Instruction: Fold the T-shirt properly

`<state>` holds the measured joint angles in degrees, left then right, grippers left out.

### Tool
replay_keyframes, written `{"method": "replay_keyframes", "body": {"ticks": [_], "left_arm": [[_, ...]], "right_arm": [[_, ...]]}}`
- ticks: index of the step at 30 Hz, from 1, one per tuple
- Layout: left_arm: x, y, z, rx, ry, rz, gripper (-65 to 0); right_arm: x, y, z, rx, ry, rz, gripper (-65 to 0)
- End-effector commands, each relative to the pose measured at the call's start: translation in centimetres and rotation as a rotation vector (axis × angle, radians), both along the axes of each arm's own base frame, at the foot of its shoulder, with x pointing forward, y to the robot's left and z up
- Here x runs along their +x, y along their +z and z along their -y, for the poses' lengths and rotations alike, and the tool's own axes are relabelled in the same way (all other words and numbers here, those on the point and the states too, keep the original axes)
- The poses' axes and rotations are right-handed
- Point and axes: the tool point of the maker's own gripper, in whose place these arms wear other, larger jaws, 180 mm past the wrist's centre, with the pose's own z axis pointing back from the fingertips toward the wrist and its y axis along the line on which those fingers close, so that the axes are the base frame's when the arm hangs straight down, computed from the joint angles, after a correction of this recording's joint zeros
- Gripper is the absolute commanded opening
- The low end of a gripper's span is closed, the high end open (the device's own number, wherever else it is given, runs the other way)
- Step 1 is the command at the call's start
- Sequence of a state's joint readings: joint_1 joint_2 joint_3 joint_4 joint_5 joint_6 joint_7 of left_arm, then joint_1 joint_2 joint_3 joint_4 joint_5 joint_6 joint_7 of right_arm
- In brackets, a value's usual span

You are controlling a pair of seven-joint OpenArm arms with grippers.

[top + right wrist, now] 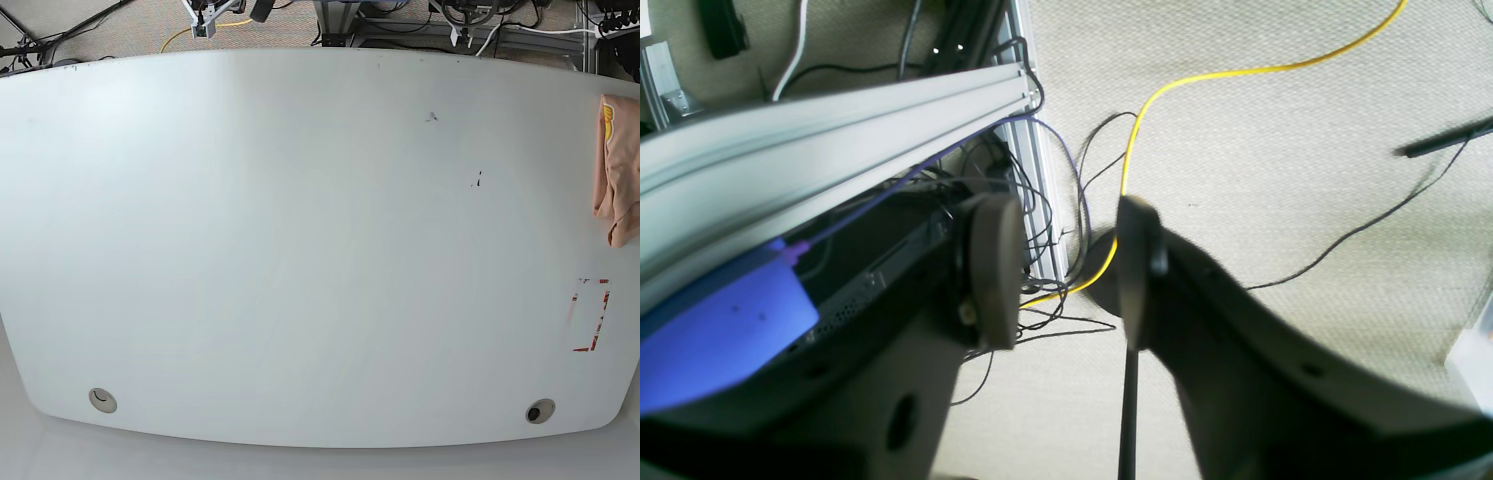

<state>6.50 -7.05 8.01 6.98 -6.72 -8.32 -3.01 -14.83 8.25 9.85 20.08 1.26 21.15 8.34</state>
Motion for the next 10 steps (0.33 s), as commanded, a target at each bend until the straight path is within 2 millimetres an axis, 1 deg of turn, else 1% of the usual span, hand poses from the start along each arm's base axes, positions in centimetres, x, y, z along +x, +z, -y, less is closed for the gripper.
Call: {"method": "replay_keyframes", "body": {"ticks": [1, 10], "left_arm": [[-0.41, 0.03, -0.25, 0.005, -0.002, -0.008, -36.5], [-0.23, 0.03, -0.17, 0.000, -0.004, -0.002, -36.5]], "right_arm": [[-0.61, 0.07, 0.29, 0.001, 0.007, -0.009, -42.6], [-0.71, 0.06, 0.10, 0.004, 0.006, -0.010, -42.6]]}}
